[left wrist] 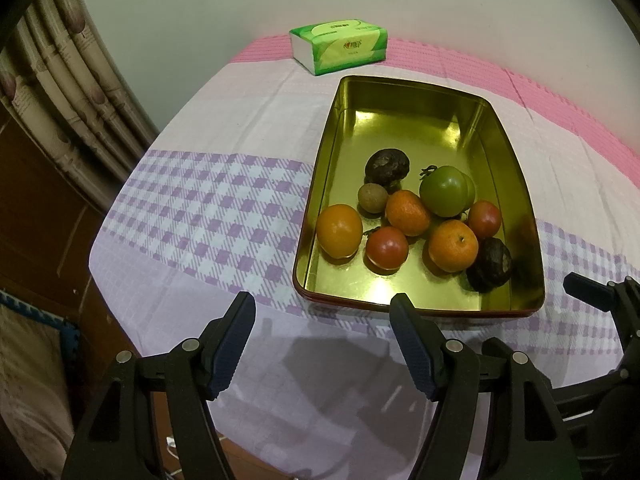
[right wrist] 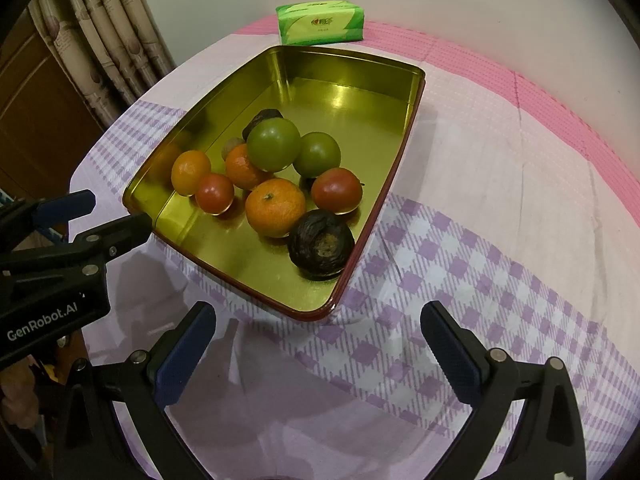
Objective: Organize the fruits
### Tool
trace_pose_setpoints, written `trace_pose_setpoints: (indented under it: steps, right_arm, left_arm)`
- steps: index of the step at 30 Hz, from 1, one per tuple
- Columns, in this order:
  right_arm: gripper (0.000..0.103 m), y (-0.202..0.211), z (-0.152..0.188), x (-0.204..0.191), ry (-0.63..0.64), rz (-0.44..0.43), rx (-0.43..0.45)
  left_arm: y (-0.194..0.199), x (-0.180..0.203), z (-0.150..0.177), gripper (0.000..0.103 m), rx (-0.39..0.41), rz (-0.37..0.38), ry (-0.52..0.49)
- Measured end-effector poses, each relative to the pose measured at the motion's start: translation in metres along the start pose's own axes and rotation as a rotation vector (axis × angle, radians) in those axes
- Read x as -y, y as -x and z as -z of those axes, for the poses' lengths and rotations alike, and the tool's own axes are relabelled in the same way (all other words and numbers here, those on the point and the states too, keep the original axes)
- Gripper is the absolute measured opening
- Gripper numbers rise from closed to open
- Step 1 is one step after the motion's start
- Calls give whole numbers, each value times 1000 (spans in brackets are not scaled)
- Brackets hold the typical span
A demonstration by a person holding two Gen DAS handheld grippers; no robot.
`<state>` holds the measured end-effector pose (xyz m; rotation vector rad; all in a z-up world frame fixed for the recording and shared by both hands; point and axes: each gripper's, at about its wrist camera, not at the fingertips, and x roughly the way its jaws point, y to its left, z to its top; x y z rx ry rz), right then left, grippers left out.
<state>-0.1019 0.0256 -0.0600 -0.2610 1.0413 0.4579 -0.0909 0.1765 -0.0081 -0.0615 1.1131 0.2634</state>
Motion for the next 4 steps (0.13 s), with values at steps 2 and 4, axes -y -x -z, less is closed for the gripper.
trace_pose_setpoints:
  steps: [2, 4]
  right_arm:
    - [101, 0, 0, 0, 1, -1, 0]
    - [102, 0, 0, 0, 1, 0, 0]
  left_arm:
    - [0, 0, -1, 70, -2, 1, 2]
    - [1, 0, -2, 70, -3, 2, 2]
